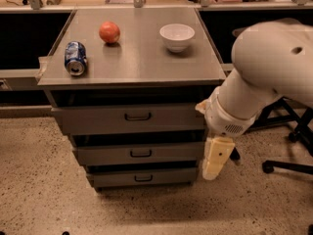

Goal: Open bottom drawer

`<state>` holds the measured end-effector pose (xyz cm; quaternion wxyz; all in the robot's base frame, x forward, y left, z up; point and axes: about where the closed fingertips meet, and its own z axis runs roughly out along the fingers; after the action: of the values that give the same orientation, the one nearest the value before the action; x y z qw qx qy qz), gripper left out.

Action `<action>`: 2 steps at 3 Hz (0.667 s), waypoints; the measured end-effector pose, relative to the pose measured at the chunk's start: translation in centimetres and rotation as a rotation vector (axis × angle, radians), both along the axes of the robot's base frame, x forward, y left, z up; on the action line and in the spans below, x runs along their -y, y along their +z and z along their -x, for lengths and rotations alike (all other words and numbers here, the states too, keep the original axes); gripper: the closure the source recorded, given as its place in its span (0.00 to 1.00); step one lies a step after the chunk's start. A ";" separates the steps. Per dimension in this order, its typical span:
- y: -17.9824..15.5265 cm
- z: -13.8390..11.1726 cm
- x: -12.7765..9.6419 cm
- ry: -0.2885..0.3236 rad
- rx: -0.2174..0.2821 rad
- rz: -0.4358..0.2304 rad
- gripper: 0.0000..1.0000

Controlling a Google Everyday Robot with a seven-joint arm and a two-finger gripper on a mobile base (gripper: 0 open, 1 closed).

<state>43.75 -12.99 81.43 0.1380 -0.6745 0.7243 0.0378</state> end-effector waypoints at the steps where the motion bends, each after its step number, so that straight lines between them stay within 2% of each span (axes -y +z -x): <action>1: -0.1 0.1 0.0 0.004 -0.001 0.004 0.00; 2: -2.3 -1.5 -0.8 0.052 0.004 0.061 0.00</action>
Offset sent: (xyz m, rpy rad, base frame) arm 0.0506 0.0084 -0.0599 -0.2076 -0.0350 0.1412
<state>45.27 -12.18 79.14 0.1179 -0.6972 0.7069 0.0178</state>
